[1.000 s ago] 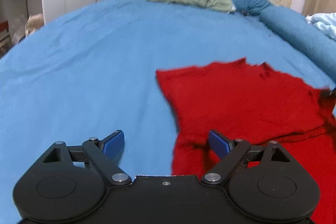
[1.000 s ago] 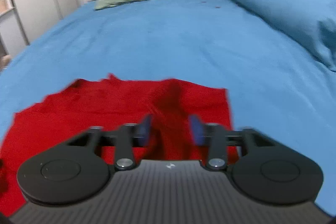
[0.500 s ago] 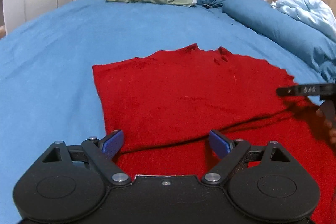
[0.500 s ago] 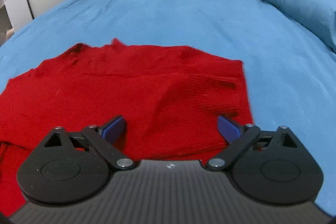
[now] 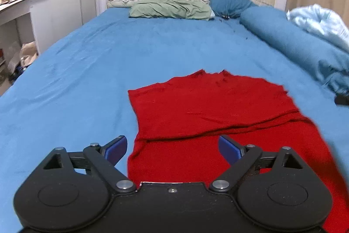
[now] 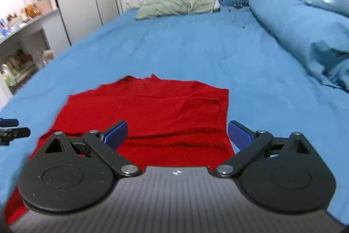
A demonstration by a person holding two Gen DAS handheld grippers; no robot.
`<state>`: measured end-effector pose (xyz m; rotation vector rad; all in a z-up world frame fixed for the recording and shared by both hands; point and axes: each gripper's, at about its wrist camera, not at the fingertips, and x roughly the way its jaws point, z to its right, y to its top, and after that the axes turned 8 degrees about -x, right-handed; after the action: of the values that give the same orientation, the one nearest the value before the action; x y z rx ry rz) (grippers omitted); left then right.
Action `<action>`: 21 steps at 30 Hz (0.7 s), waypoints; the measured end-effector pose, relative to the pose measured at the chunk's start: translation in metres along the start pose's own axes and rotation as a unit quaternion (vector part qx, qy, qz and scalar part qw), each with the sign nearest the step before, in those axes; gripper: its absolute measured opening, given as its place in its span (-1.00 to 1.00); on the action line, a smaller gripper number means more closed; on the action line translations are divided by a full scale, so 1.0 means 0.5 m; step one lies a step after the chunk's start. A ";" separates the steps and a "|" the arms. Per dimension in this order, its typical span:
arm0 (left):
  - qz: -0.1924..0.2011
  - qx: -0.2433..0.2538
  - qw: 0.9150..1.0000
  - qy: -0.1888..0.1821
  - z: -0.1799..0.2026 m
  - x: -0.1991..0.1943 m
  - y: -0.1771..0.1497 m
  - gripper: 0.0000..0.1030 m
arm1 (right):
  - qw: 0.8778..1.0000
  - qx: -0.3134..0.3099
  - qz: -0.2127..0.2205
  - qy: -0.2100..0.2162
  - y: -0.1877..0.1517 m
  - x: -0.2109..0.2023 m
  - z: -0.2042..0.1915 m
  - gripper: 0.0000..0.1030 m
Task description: Fold small clothes
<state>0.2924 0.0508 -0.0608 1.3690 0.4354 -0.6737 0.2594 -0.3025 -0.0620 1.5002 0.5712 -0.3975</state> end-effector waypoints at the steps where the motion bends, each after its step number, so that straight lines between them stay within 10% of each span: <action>1: -0.001 -0.004 1.000 0.004 0.001 -0.031 -0.004 0.81 | 1.000 0.000 -0.004 0.005 -0.007 -0.036 -0.001 1.00; 8: -0.033 -0.008 0.999 0.000 0.011 -0.186 -0.088 0.81 | 0.999 -0.007 -0.036 0.006 -0.090 -0.229 -0.011 1.00; 21: -0.118 -0.051 0.991 0.031 -0.022 -0.197 -0.330 0.37 | 0.990 0.033 -0.135 -0.038 -0.369 -0.286 -0.044 0.93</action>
<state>0.1106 0.0697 -0.1217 1.2546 0.6813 -0.7919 0.0348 -0.3033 -0.1288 1.4669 0.7085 -0.6867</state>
